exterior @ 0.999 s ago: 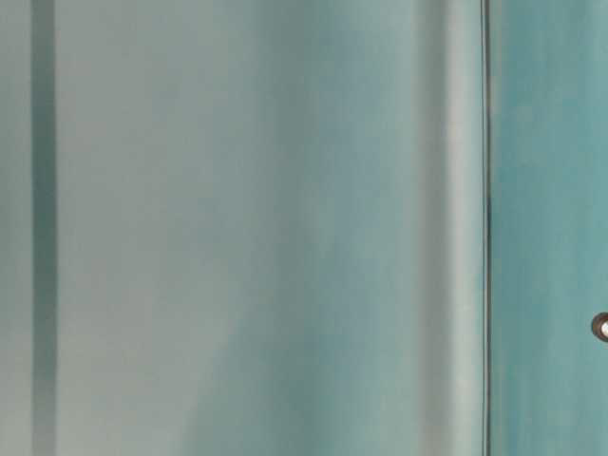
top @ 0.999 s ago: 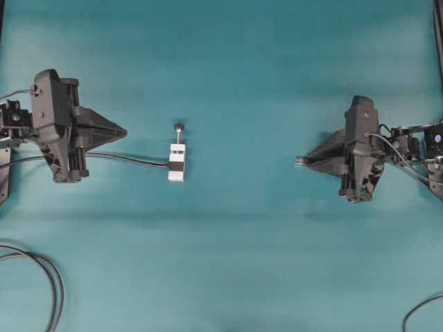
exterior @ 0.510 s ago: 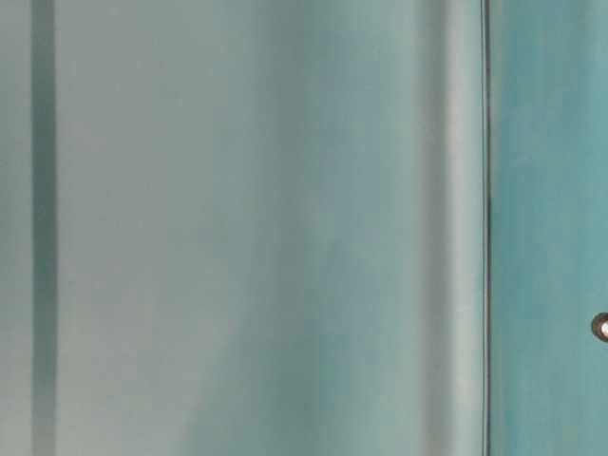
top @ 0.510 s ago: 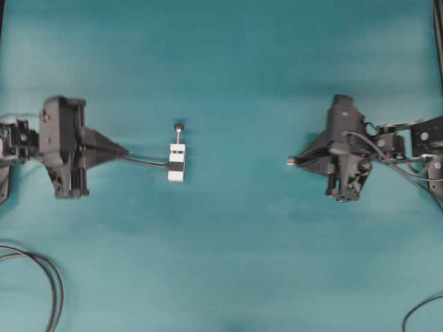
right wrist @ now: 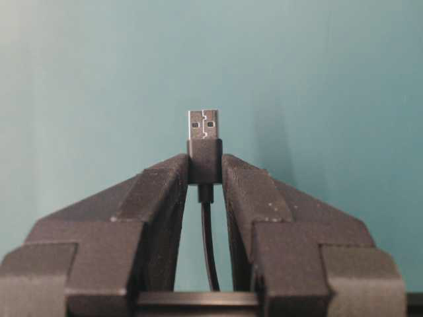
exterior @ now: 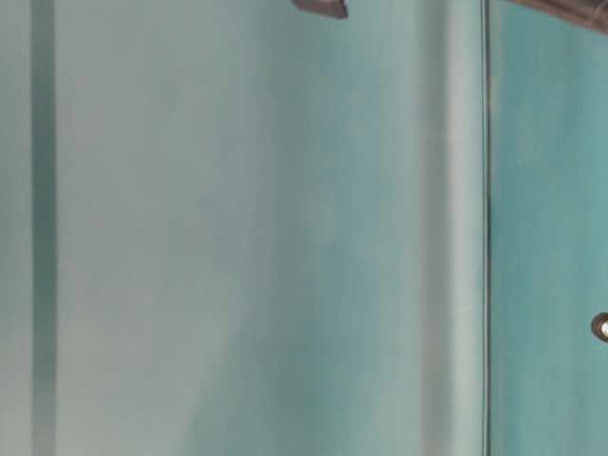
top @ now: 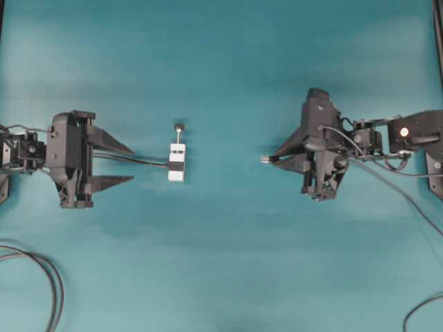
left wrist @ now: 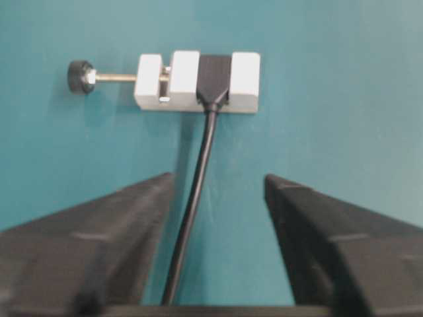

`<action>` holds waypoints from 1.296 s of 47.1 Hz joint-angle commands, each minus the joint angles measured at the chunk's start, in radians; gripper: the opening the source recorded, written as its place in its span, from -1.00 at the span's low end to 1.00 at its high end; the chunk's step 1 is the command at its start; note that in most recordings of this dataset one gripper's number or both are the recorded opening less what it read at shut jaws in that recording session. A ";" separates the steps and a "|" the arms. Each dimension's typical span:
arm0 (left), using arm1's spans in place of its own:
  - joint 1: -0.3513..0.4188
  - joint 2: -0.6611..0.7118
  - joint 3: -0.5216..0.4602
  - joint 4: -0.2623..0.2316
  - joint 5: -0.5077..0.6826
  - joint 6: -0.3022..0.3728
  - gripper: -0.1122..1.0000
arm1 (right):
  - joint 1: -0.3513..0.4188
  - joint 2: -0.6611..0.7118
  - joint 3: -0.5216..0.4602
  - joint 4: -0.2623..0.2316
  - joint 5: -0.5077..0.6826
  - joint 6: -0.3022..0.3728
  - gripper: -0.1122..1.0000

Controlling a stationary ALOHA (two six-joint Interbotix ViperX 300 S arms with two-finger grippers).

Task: Insert the USB cable into the female connector supported by the left arm.
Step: 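Lift the plug and move it left toward the white clamp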

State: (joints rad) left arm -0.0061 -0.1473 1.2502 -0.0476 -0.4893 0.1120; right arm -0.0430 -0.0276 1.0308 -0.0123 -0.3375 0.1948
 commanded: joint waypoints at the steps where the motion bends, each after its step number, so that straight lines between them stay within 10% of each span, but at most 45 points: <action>1: 0.000 0.017 -0.008 0.003 -0.012 0.002 0.61 | -0.003 -0.008 -0.043 -0.002 0.011 0.002 -0.42; 61: 0.048 0.245 -0.091 0.000 -0.230 0.000 0.59 | 0.043 0.215 -0.471 -0.002 0.400 0.005 -0.42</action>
State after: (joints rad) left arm 0.0383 0.1028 1.1643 -0.0476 -0.6949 0.1104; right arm 0.0000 0.1933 0.6136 -0.0123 0.0307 0.1979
